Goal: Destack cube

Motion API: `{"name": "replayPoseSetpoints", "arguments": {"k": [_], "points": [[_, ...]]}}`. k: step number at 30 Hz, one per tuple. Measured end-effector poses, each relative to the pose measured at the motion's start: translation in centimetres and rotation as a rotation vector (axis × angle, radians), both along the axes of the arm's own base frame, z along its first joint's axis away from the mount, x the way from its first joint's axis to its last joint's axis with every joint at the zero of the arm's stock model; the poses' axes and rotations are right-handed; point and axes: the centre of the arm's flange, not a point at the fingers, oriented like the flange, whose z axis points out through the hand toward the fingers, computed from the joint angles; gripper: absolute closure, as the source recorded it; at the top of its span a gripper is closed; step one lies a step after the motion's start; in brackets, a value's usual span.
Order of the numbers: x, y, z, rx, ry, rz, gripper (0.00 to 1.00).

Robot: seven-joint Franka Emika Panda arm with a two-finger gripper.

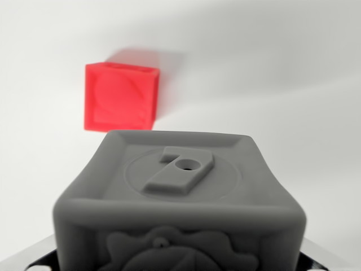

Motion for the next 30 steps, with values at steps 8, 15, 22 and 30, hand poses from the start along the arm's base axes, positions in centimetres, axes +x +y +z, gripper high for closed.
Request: {"name": "replayPoseSetpoints", "arguments": {"k": [8,15,22,30], "points": [[-0.7,-1.1,-0.3,0.0,0.0,0.014,1.0],[-1.5,-2.2,-0.7,0.0,0.001,0.029,1.0],[-2.1,-3.3,-1.1,0.0,0.001,0.042,1.0],[-3.0,-4.5,-1.5,0.0,0.002,0.059,1.0]]}}
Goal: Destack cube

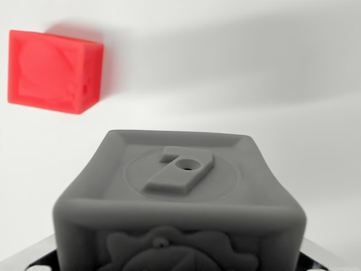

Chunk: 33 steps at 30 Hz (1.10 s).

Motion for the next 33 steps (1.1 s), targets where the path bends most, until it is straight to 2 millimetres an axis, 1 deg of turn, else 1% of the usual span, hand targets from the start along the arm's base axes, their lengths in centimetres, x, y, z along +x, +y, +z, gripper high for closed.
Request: {"name": "replayPoseSetpoints", "arguments": {"k": [33], "points": [[-3.4,-5.1,-1.7,0.0,0.0,0.068,1.0]]}}
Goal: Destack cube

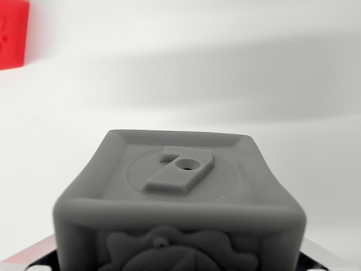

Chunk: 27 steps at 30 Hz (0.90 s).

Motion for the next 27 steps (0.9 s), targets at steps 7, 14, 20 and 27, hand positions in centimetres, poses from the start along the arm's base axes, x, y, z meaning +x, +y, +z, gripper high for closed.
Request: {"name": "replayPoseSetpoints", "arguments": {"k": [7,14,20,27], "points": [[-0.8,-1.2,-0.5,0.0,0.001,0.015,1.0],[-1.5,-2.2,-0.8,0.0,0.0,0.029,1.0],[-2.1,-3.1,-1.1,0.0,0.001,0.041,1.0],[-2.8,-4.2,-1.5,0.0,0.002,0.056,1.0]]}}
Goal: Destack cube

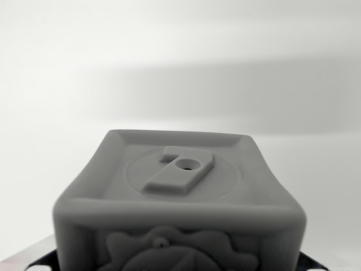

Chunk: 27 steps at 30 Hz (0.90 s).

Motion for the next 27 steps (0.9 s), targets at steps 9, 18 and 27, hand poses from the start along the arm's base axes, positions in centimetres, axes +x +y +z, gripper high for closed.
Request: {"name": "replayPoseSetpoints", "arguments": {"k": [9,18,27], "points": [[-1.0,-1.5,-0.5,0.0,0.0,0.019,1.0],[-1.9,-2.8,-1.0,0.001,0.0,0.037,1.0],[-2.8,-4.3,-1.4,0.001,0.0,0.057,1.0]]}}
